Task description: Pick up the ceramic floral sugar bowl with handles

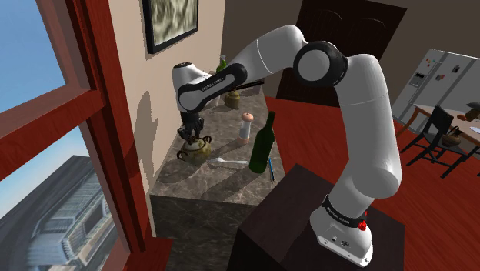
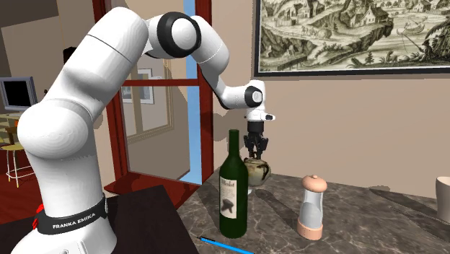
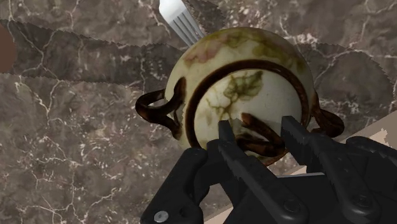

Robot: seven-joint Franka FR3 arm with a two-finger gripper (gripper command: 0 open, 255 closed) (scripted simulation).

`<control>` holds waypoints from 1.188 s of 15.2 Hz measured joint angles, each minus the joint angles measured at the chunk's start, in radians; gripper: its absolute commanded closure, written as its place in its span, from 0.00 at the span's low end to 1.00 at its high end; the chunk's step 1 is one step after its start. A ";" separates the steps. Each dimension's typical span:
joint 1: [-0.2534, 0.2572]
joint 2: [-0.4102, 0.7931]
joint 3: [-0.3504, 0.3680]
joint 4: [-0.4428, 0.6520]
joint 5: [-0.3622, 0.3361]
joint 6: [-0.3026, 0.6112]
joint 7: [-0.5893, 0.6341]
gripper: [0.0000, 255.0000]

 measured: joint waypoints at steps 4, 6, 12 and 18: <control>0.000 -0.004 0.001 -0.001 0.001 -0.005 -0.001 1.00; -0.002 -0.017 0.002 0.000 0.004 -0.020 -0.004 1.00; -0.004 -0.055 0.007 0.018 0.013 -0.075 -0.013 1.00; -0.006 -0.094 0.012 0.045 0.023 -0.140 -0.023 1.00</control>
